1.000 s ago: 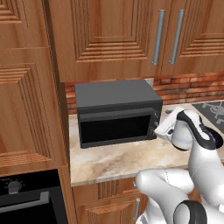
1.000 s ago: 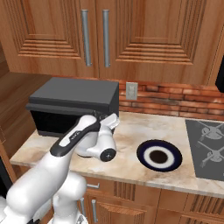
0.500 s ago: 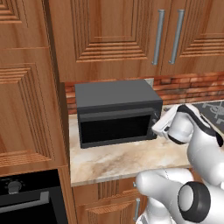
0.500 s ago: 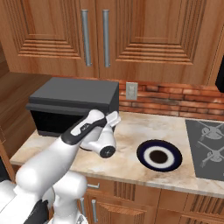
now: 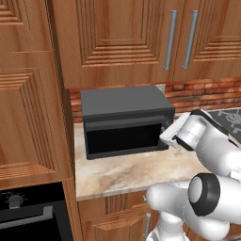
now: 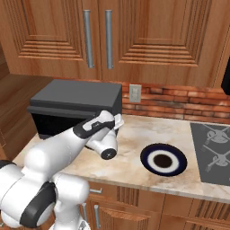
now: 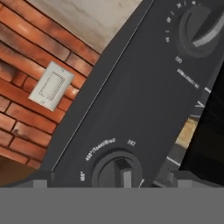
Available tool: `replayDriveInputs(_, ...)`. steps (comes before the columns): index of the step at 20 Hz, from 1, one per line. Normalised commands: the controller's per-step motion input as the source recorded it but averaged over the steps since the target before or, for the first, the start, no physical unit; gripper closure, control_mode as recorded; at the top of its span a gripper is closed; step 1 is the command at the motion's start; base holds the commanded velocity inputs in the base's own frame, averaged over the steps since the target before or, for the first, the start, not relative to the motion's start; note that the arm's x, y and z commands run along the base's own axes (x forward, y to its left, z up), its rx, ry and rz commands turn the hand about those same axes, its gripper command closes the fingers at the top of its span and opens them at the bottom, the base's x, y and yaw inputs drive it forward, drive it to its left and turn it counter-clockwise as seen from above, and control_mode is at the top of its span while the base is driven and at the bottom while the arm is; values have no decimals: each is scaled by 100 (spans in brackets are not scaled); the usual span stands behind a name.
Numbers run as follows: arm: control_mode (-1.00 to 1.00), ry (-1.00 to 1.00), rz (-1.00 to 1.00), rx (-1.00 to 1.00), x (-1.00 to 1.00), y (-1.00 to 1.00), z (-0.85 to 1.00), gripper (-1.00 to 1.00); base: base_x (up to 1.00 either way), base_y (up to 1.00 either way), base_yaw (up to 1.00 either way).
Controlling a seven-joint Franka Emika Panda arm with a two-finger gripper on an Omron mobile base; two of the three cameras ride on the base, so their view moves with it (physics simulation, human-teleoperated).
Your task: Pull the toaster oven rack outwards. Pick up the baguette from the plate and place it on the toaster oven rack. Close the toaster oven door fully and set the temperature to the lowest setting.
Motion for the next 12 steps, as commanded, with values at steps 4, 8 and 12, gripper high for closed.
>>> replayDriveInputs(4,-100,0,-3,0,20,0,-15,-100,0,0,0)
replayDriveInputs(8,-100,0,-3,0,17,0,-12,-100,0,0,0)
replayDriveInputs(12,-100,0,-3,0,15,0,-8,-100,0,0,0)
